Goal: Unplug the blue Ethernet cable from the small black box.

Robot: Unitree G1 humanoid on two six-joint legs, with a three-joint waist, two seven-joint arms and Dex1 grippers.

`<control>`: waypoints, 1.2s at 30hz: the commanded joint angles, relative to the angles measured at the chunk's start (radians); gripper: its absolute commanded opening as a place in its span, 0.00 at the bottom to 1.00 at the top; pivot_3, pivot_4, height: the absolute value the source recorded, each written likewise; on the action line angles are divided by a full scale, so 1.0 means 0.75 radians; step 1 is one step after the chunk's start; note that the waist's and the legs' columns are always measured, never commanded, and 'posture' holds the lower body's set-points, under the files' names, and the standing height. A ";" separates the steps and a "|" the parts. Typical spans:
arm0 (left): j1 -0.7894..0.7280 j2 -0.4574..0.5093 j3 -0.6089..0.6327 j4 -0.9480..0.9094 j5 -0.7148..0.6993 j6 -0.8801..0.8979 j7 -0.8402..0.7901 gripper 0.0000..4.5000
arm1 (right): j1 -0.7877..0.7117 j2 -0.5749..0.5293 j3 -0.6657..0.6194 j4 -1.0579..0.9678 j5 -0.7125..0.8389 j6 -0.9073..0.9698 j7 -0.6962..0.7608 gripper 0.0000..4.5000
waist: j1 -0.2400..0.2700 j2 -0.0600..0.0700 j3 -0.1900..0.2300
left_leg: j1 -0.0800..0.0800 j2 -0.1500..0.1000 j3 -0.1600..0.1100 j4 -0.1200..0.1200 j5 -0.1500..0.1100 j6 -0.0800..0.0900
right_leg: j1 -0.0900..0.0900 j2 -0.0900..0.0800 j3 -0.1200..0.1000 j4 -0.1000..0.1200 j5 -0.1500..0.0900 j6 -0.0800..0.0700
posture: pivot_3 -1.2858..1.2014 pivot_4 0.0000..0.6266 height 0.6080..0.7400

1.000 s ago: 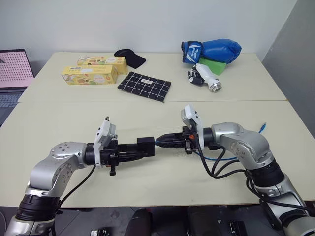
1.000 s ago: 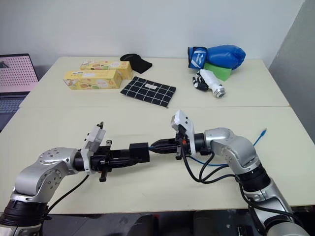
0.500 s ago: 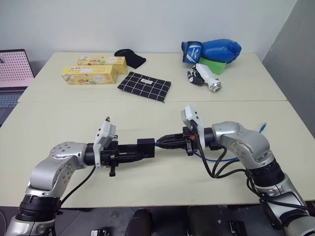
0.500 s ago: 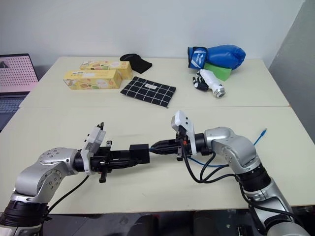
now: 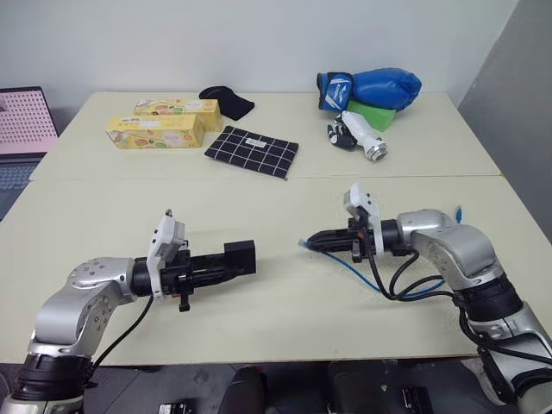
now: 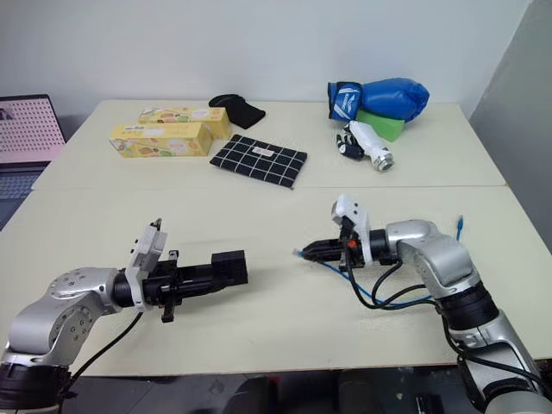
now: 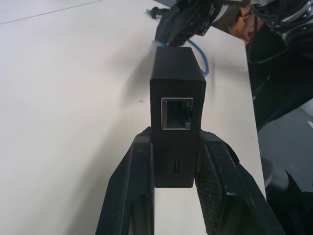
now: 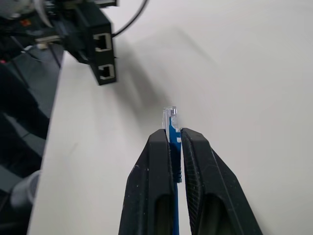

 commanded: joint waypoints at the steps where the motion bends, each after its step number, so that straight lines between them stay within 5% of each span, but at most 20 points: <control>1: 0.007 0.017 0.051 -0.051 0.009 -0.010 0.057 0.17 | -0.082 0.014 -0.085 0.296 -0.183 -0.233 -0.172 0.01 | 0.000 0.000 0.000 | 0.000 0.000 0.000 0.000 0.000 0.000 | 0.000 0.000 0.000 0.000 0.000 0.000 | 0.52 0.24 1.00; 7: -0.018 -0.022 0.043 -0.037 0.040 -0.023 0.164 0.17 | -0.193 0.043 -0.080 0.788 -0.476 -0.581 -0.491 0.01 | 0.002 0.000 0.000 | -0.001 0.000 0.004 0.000 0.000 0.000 | -0.001 0.000 0.001 -0.001 0.000 0.000 | 0.52 0.24 1.00; 9: -0.033 -0.032 0.037 -0.020 0.069 -0.040 0.200 0.17 | -0.192 0.046 -0.089 0.818 -0.484 -0.610 -0.466 0.16 | 0.001 0.000 0.000 | -0.002 -0.001 0.005 -0.001 0.000 0.000 | -0.002 0.000 0.001 -0.001 0.000 0.000 | 0.52 0.24 1.00; 15: -0.080 -0.090 0.065 0.037 0.107 -0.034 0.348 0.17 | -0.151 0.026 -0.147 0.649 -0.390 -0.554 -0.271 0.41 | 0.001 0.001 0.001 | -0.002 0.000 0.004 0.000 0.000 0.000 | -0.001 0.000 0.001 0.000 0.000 0.000 | 0.52 0.24 1.00; 21: -0.112 -0.195 0.156 0.159 0.243 -0.236 0.620 0.17 | -0.087 -0.006 -0.182 0.213 -0.168 -0.402 -0.015 0.69 | 0.002 0.002 0.001 | -0.002 0.001 0.002 0.000 0.000 0.000 | -0.001 -0.002 0.000 0.000 0.000 0.000 | 0.52 0.24 1.00; 27: -0.197 -0.330 0.306 0.497 0.472 -0.656 1.051 0.17 | -0.121 0.093 -0.059 -0.125 -0.131 -0.266 -0.023 0.69 | 0.000 0.001 0.001 | 0.000 0.001 0.000 0.000 0.000 0.000 | -0.001 -0.004 0.000 0.000 0.000 0.000 | 0.52 0.24 1.00; 36: -0.268 -0.415 0.300 0.897 0.579 -0.996 1.215 0.17 | -0.182 0.229 0.091 -0.136 -0.198 -0.208 -0.042 0.69 | 0.013 -0.001 0.000 | -0.004 -0.002 -0.002 0.002 0.000 0.000 | -0.002 -0.007 -0.002 -0.001 0.001 0.003 | 0.52 0.24 1.00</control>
